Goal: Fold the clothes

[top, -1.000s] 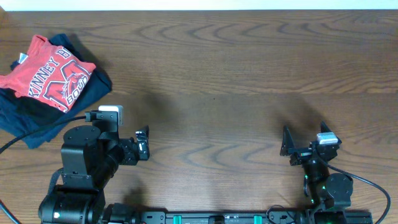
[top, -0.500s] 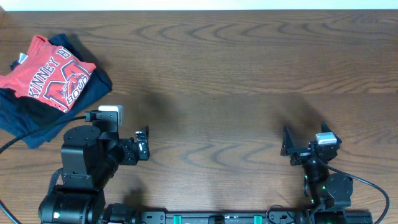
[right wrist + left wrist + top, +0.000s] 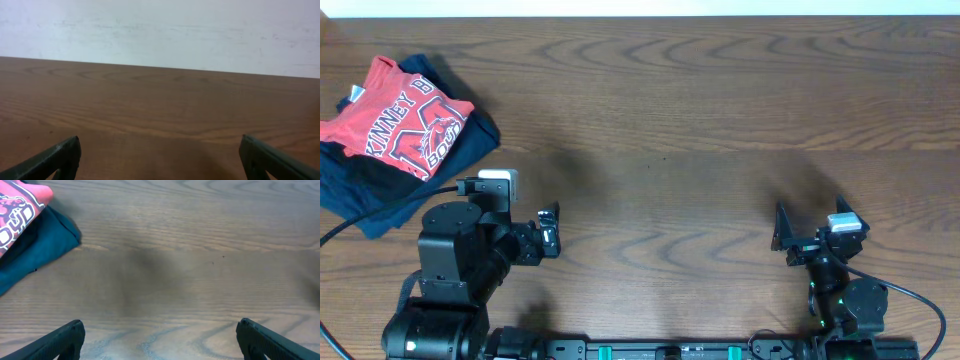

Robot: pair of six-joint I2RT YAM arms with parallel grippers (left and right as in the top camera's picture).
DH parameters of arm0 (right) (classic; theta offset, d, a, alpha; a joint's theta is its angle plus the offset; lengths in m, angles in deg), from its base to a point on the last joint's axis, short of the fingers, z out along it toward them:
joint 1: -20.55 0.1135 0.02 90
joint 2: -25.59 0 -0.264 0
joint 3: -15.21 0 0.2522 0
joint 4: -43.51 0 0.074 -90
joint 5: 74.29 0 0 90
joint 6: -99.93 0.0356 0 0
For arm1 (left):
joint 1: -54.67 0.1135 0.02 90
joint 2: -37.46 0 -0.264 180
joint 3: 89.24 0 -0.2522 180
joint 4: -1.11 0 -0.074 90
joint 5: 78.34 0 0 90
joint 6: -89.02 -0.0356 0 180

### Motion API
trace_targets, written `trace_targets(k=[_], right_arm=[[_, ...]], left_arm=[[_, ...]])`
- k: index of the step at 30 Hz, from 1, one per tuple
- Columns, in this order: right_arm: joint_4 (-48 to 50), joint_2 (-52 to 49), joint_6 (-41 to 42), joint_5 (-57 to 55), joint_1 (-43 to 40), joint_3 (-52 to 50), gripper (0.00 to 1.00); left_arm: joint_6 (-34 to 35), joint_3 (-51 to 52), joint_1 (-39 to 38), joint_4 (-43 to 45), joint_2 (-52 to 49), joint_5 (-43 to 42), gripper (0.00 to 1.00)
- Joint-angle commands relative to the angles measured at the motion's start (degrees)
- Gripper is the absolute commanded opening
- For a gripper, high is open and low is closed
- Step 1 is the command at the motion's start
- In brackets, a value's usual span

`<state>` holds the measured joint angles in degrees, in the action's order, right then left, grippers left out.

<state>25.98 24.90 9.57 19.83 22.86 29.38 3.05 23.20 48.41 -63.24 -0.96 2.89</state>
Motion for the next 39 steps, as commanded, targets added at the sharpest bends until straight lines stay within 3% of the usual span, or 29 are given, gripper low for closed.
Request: trace_targets(k=[1,8,14,22,28,34,39], right_arm=[[-0.1,0.4,-0.8,0.4,0.2,-0.1,0.99],[-0.1,0.4,-0.8,0.4,0.2,-0.1,0.99],[-0.1,0.4,-0.8,0.4,0.2,-0.1,0.99],[-0.1,0.4,-0.8,0.4,0.2,-0.1,0.99],[-0.1,0.4,-0.8,0.4,0.2,-0.1,0.99],[-0.1,0.4,-0.8,0.4,0.2,-0.1,0.99],[-0.1,0.4,-0.8,0.4,0.2,-0.1,0.99]], left_arm=[[-0.4,0.0,0.1,0.1,0.2,0.3,0.98],[-2.1,2.1,0.1,0.1,5.8,4.0,0.98],[-2.1,13.4,0.1,3.1,16.6,5.0,0.98],[-2.1,33.2,0.1,23.9,31.0,5.0,0.98],[-2.1,42.1,0.1,33.9,38.3,8.6,0.98],[-2.5,46.9,1.5,44.5,38.3,9.9,0.98],[-3.0,50.9,2.0,45.8,38.3,9.9,0.98]])
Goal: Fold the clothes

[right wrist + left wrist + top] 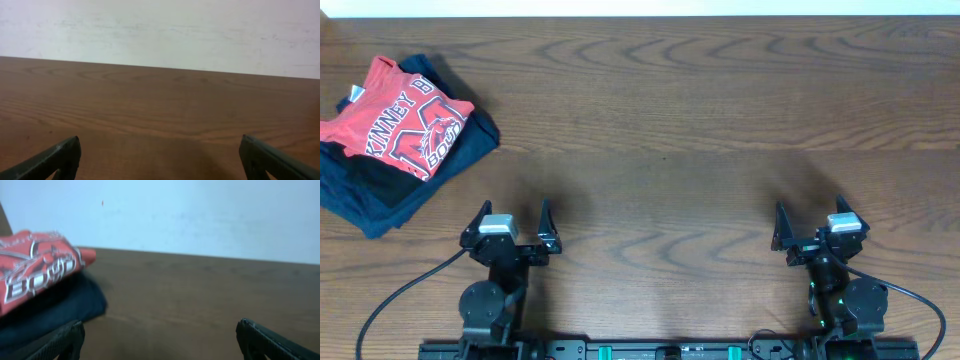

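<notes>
A folded red T-shirt (405, 120) with white lettering lies on a folded navy garment (380, 185) at the table's far left. The left wrist view shows the red shirt (35, 272) over the navy cloth (55, 312) at its left side. My left gripper (510, 225) stands open near the front edge, right of and nearer than the pile, with nothing between its fingers. My right gripper (810, 228) stands open at the front right, far from the clothes, also holding nothing.
The brown wooden table (700, 120) stretches between and beyond both arms. A pale wall (160, 30) rises behind the table's far edge. Cables run from both arm bases at the front edge.
My left arm has drawn back and tucked down at the front edge, its camera now looking level across the table instead of down at it. The right arm and the clothes have not moved.
</notes>
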Robot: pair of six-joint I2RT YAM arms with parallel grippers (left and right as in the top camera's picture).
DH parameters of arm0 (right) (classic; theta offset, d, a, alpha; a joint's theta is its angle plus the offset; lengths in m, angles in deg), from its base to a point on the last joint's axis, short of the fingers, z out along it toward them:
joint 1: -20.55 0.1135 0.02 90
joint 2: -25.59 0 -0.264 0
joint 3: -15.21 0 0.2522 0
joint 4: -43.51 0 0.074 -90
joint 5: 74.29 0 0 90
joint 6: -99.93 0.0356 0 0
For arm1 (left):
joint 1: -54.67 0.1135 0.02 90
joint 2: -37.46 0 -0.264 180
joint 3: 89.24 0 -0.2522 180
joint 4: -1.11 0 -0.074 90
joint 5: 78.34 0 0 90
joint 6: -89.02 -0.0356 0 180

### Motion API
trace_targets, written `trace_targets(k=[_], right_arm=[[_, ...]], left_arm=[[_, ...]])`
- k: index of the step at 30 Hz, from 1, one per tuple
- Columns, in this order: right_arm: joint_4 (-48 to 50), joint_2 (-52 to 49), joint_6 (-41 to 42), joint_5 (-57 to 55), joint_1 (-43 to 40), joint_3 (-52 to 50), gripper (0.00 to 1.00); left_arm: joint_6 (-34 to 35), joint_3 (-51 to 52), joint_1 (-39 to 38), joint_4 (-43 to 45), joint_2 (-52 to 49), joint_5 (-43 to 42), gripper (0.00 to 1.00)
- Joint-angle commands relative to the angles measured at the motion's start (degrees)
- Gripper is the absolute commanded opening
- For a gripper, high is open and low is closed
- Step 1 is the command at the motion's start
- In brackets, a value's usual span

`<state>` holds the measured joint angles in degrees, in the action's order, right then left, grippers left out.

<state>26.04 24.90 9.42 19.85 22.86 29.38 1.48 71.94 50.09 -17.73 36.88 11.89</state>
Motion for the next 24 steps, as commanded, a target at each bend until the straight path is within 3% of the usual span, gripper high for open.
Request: trace_targets(k=[1,24], right_arm=[[-0.2,0.4,-0.6,0.4,0.2,-0.1,0.99],[-0.2,0.4,-0.6,0.4,0.2,-0.1,0.99]], left_arm=[[-1.4,3.1,0.3,0.3,0.5,0.8,0.98],[-1.4,4.8,0.3,1.1,0.3,-0.7,0.98]])
